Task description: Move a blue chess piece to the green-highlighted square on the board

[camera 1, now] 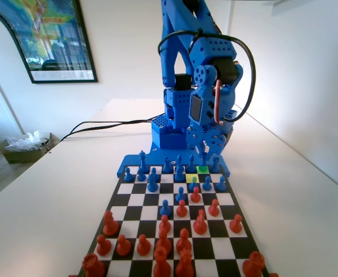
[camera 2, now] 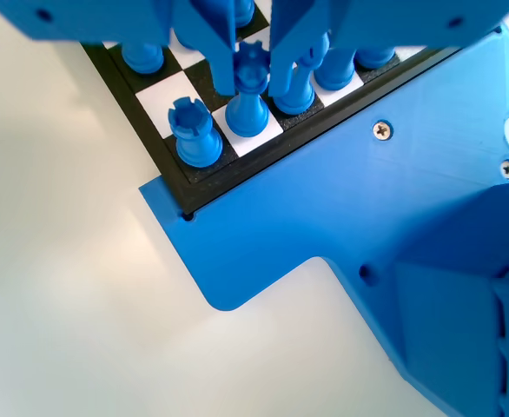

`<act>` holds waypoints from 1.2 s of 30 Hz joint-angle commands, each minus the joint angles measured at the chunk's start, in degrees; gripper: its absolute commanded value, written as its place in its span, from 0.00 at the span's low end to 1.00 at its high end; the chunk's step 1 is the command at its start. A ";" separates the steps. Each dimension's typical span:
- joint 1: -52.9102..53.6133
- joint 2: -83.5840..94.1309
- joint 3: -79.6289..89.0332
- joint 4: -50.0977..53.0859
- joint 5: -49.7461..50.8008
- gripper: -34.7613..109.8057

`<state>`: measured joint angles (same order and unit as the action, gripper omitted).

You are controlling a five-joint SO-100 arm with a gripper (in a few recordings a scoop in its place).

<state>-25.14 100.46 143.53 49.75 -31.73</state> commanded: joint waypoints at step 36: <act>3.52 3.87 -11.43 11.60 -3.25 0.30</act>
<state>-20.74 100.46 136.41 58.71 -34.72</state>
